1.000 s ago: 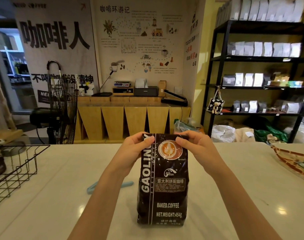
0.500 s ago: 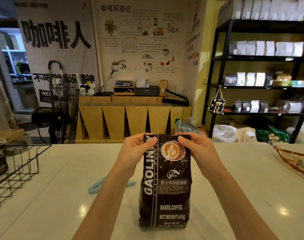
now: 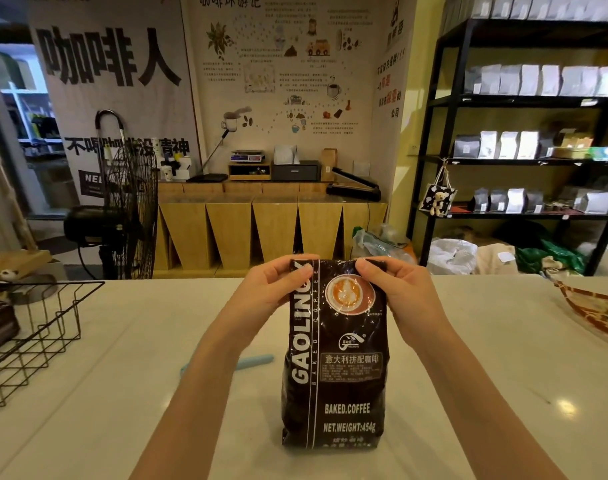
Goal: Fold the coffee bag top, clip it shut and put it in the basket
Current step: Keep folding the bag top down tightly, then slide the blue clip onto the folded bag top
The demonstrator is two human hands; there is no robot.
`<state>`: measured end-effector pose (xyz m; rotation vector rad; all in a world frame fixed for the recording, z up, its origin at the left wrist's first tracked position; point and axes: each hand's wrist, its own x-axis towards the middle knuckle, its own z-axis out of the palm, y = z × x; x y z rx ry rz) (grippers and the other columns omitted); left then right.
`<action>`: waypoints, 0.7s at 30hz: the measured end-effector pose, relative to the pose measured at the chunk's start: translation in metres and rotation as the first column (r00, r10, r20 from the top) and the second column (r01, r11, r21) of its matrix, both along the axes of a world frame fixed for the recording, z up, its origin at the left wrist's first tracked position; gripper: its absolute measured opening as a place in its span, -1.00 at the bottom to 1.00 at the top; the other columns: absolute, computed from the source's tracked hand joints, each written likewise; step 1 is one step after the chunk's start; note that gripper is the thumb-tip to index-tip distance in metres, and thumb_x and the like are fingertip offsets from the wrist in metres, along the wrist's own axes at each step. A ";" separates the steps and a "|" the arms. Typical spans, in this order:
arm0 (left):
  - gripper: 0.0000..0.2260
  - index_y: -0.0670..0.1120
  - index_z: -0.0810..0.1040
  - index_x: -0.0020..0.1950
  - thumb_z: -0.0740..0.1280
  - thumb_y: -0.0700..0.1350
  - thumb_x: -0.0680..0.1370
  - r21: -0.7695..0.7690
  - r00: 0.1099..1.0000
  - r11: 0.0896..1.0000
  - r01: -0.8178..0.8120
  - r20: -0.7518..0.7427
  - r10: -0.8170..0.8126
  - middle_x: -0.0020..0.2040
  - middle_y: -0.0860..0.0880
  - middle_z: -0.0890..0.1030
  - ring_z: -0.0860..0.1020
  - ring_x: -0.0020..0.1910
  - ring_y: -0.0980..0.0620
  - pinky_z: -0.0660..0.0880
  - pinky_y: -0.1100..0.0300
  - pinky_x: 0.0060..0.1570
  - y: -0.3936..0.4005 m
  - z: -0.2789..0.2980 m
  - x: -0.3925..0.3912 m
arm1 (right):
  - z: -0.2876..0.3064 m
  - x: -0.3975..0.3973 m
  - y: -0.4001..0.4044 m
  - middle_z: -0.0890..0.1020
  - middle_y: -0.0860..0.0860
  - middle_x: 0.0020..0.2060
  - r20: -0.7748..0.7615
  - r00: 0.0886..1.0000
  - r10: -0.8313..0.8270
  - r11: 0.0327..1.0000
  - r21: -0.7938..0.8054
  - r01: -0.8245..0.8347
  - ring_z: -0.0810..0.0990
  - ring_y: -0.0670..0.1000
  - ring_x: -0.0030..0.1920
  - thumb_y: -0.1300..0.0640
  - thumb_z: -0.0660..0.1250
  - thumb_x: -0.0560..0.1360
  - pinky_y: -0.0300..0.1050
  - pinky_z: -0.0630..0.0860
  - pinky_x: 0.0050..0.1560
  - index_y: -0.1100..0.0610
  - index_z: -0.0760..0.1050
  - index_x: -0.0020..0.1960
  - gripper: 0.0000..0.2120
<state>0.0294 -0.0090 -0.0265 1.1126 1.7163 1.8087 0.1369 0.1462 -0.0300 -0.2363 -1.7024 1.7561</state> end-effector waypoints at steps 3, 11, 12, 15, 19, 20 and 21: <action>-0.69 0.10 0.52 0.12 0.22 0.13 0.43 -0.200 0.991 0.979 -0.036 -0.133 0.010 0.09 0.12 0.62 0.56 0.09 0.15 0.45 0.19 0.13 -0.017 -0.003 -0.019 | 0.000 -0.001 0.002 0.70 -0.03 -0.40 0.008 1.000 0.001 1.000 -0.010 0.000 0.66 -0.06 -0.34 0.20 0.38 0.41 -0.26 0.60 -0.26 0.07 0.63 -0.23 -0.91; -0.61 -0.06 0.56 0.11 0.46 0.00 0.33 -0.831 0.895 0.358 -0.425 -0.446 0.026 0.26 -0.06 0.46 0.40 0.23 -0.04 0.31 0.14 0.15 -0.074 -0.064 -0.093 | 0.000 -0.003 -0.001 0.70 -0.04 -0.42 0.008 1.000 0.023 0.999 -0.040 -0.023 0.66 -0.08 -0.37 0.20 0.36 0.42 -0.31 0.58 -0.34 0.12 0.62 -0.19 -0.94; -0.58 -0.06 0.53 0.14 0.46 0.00 0.32 -0.845 0.902 0.338 -0.414 -0.430 0.030 0.25 -0.06 0.43 0.39 0.22 -0.04 0.32 0.15 0.14 -0.077 -0.067 -0.094 | 0.000 -0.003 -0.001 0.70 -0.04 -0.41 0.010 1.000 0.019 0.999 -0.041 -0.018 0.66 -0.07 -0.36 0.19 0.37 0.41 -0.31 0.58 -0.34 0.11 0.62 -0.19 -0.94; -0.58 -0.02 0.52 0.13 0.48 -0.03 0.31 -0.867 0.907 0.298 -0.399 -0.421 -0.009 0.17 -0.05 0.42 0.41 0.10 0.00 0.36 0.20 0.09 -0.080 -0.074 -0.096 | 0.000 -0.002 0.000 0.70 -0.03 -0.39 0.010 1.000 0.014 0.999 -0.044 -0.014 0.66 -0.07 -0.35 0.18 0.37 0.41 -0.31 0.57 -0.34 0.11 0.63 -0.19 -0.94; -0.78 -0.03 0.60 -0.08 0.48 -0.13 0.30 -0.839 0.895 0.336 -0.429 -0.444 0.034 0.02 -0.04 0.53 0.48 -0.05 0.03 0.41 0.24 -0.07 -0.078 -0.081 -0.098 | 0.000 -0.001 0.000 0.70 -0.02 -0.39 0.014 1.000 0.020 0.999 -0.051 -0.019 0.66 -0.06 -0.36 0.18 0.38 0.41 -0.31 0.57 -0.35 0.12 0.62 -0.18 -0.95; -0.82 -0.04 0.61 -0.11 0.47 -0.15 0.31 -0.821 0.887 0.356 -0.446 -0.459 0.053 -0.03 -0.05 0.55 0.48 -0.10 0.04 0.39 0.26 -0.12 -0.078 -0.081 -0.098 | 0.000 -0.001 0.000 0.70 -0.02 -0.39 0.015 1.000 0.021 0.998 -0.051 -0.021 0.66 -0.05 -0.36 0.17 0.38 0.41 -0.31 0.57 -0.36 0.13 0.62 -0.17 -0.94; -0.84 -0.06 0.62 -0.12 0.46 -0.17 0.32 -0.797 0.875 0.385 -0.465 -0.479 0.065 -0.07 -0.06 0.55 0.48 -0.14 0.04 0.38 0.27 -0.15 -0.079 -0.080 -0.099 | 0.000 -0.001 0.000 0.70 -0.02 -0.39 0.016 1.000 0.023 0.998 -0.052 -0.022 0.66 -0.06 -0.36 0.17 0.37 0.41 -0.31 0.56 -0.37 0.14 0.62 -0.16 -0.94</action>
